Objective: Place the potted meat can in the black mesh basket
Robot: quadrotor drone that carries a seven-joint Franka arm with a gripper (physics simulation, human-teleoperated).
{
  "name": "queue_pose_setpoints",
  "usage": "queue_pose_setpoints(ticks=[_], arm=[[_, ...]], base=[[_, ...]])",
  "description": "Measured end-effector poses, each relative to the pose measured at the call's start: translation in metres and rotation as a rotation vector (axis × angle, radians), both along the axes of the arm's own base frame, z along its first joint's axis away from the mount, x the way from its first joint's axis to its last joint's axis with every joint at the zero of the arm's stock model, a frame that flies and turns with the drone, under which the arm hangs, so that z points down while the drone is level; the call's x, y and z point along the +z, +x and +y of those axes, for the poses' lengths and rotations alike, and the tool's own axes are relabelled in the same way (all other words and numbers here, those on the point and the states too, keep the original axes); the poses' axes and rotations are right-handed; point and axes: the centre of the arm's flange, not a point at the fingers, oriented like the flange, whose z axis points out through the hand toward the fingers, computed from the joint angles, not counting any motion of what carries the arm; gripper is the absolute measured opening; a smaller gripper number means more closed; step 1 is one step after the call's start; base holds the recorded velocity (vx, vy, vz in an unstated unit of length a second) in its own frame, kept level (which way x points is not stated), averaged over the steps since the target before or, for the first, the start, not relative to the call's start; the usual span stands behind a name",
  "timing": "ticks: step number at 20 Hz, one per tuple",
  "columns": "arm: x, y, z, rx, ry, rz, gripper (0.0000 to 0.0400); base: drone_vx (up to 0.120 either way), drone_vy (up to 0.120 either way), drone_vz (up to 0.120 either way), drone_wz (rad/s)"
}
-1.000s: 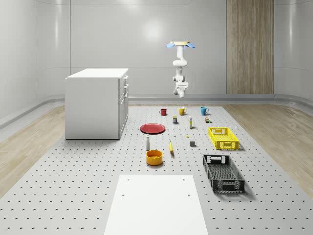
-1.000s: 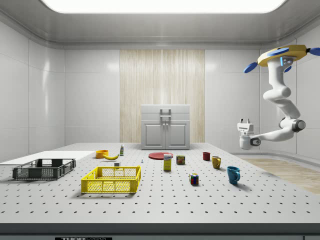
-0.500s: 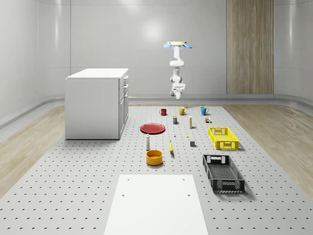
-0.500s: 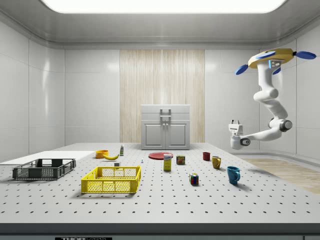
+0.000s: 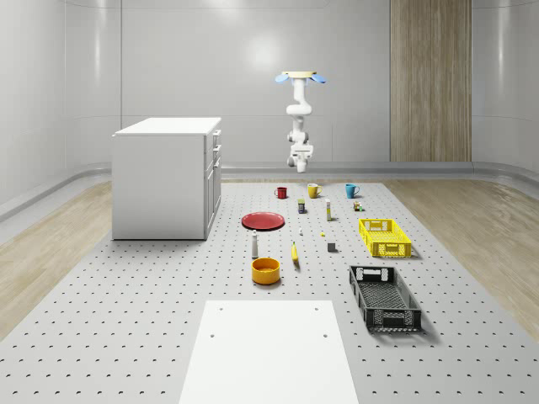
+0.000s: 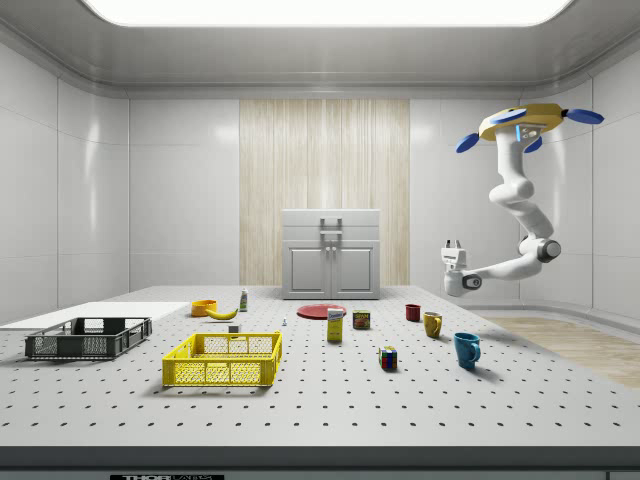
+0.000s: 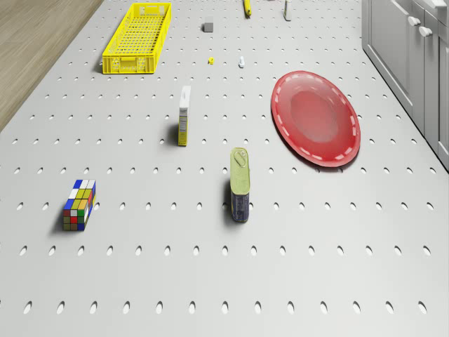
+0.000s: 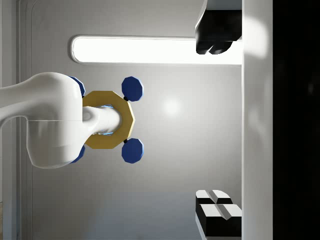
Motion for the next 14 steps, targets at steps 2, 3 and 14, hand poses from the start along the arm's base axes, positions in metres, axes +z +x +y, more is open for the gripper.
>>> queue_pose_setpoints(ticks=[2, 3, 14], arm=[[0.0, -0.0001, 0.0001, 0.0, -0.001, -0.002, 0.04], [0.0, -0.0002, 0.0001, 0.0, -0.001, -0.002, 0.04], [0.0, -0.0011, 0.0015, 0.0, -0.015, -0.011, 0.04]], base=[[0.12, -0.12, 0.0, 0.0], [0.12, -0.12, 0.0, 0.0], [0.12, -0.058, 0.0, 0.0]])
